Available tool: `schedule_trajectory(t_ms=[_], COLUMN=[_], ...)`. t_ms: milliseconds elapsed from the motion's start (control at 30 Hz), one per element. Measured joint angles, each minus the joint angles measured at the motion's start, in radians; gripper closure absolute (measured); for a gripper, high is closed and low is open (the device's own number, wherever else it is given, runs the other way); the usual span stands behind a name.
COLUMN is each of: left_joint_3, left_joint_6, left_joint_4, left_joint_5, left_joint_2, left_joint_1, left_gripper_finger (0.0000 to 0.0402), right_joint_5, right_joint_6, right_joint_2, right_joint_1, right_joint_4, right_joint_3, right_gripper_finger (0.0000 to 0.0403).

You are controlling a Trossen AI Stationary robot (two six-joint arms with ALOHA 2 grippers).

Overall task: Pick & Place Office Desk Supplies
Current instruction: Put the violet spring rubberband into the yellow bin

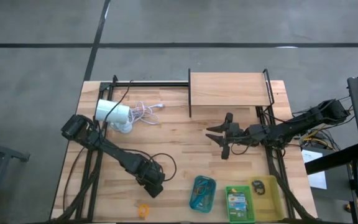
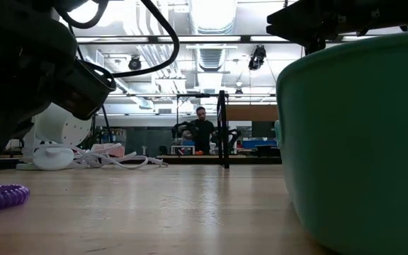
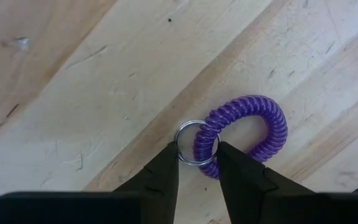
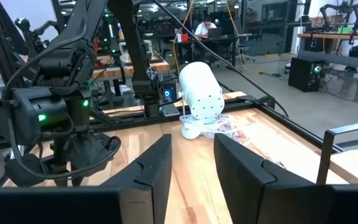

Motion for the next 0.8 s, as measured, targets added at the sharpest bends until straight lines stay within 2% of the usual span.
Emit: schedule_trajectory(t_ms=[300,800], left_joint_3=[0.000,-0.001], left_joint_6=[0.025,0.150], left_joint_4=[-0.003,-0.009], left_joint_5=[-0.008,-0.007], left_joint_2=[0.000,0.003], left_joint_1=[0.010,0.091], left_gripper_finger=[0.0303,0.0372], right_joint_5=[0.000,0.000], right_joint_6=[-0.001,-0.001], right_joint_2=[0.000,0.000], right_joint_1=[0.000,0.000], right_joint_4=[0.000,-0.002], right_joint_3=[0.000,0.000], right_gripper_finger=[0.0277,0.0296])
